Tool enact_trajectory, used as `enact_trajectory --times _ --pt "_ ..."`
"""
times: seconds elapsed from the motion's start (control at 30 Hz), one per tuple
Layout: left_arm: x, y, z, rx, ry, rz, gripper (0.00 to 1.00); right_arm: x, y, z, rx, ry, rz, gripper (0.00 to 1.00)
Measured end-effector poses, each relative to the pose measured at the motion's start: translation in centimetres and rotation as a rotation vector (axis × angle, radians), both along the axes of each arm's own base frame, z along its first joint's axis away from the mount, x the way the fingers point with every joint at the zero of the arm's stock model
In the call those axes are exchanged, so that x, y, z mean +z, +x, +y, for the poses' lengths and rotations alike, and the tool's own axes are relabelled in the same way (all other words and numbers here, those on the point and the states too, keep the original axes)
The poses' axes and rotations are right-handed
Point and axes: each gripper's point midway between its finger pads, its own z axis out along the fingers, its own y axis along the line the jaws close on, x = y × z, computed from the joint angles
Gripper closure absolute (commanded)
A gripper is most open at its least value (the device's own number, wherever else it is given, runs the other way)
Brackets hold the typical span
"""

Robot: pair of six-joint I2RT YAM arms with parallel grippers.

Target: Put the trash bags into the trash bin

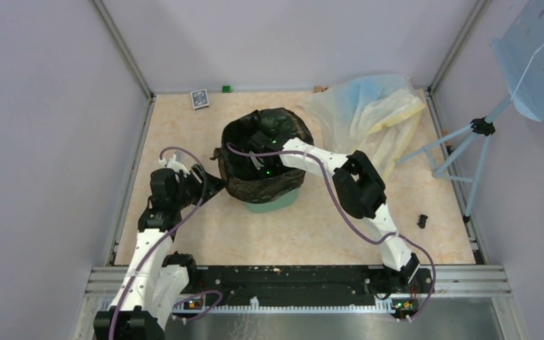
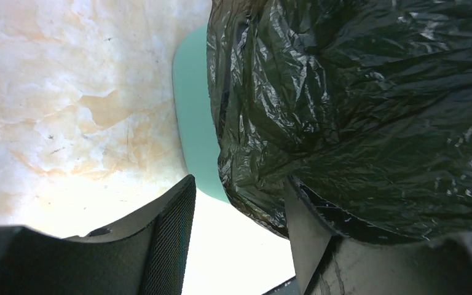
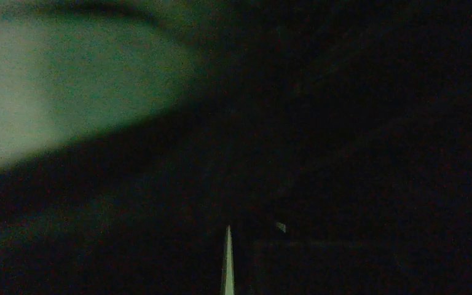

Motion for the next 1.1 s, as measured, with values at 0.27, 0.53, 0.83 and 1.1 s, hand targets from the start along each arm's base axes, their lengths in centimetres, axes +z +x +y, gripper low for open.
enact_trajectory --times 0.27,0.53,0.83,1.1 --pt "0.6 0.0 0.5 0.023 0.025 -0.016 0.4 3.1 0.4 0.1 -0.017 0.043 -0.046 0.93" --pt "1.0 0.0 0.7 0.017 0.05 -0.007 0.4 12.8 1.4 0.8 -0.039 0.214 -0.204 0.74" --pt "3.2 0.5 1.2 0.017 0.097 -0.055 0.4 17.7 1.3 1.3 -0.033 0.335 -0.246 0.67" --pt "3.3 0.6 1.4 0.012 0.119 -0.051 0.39 15.3 1.2 1.0 -0.078 0.382 -0.165 0.69"
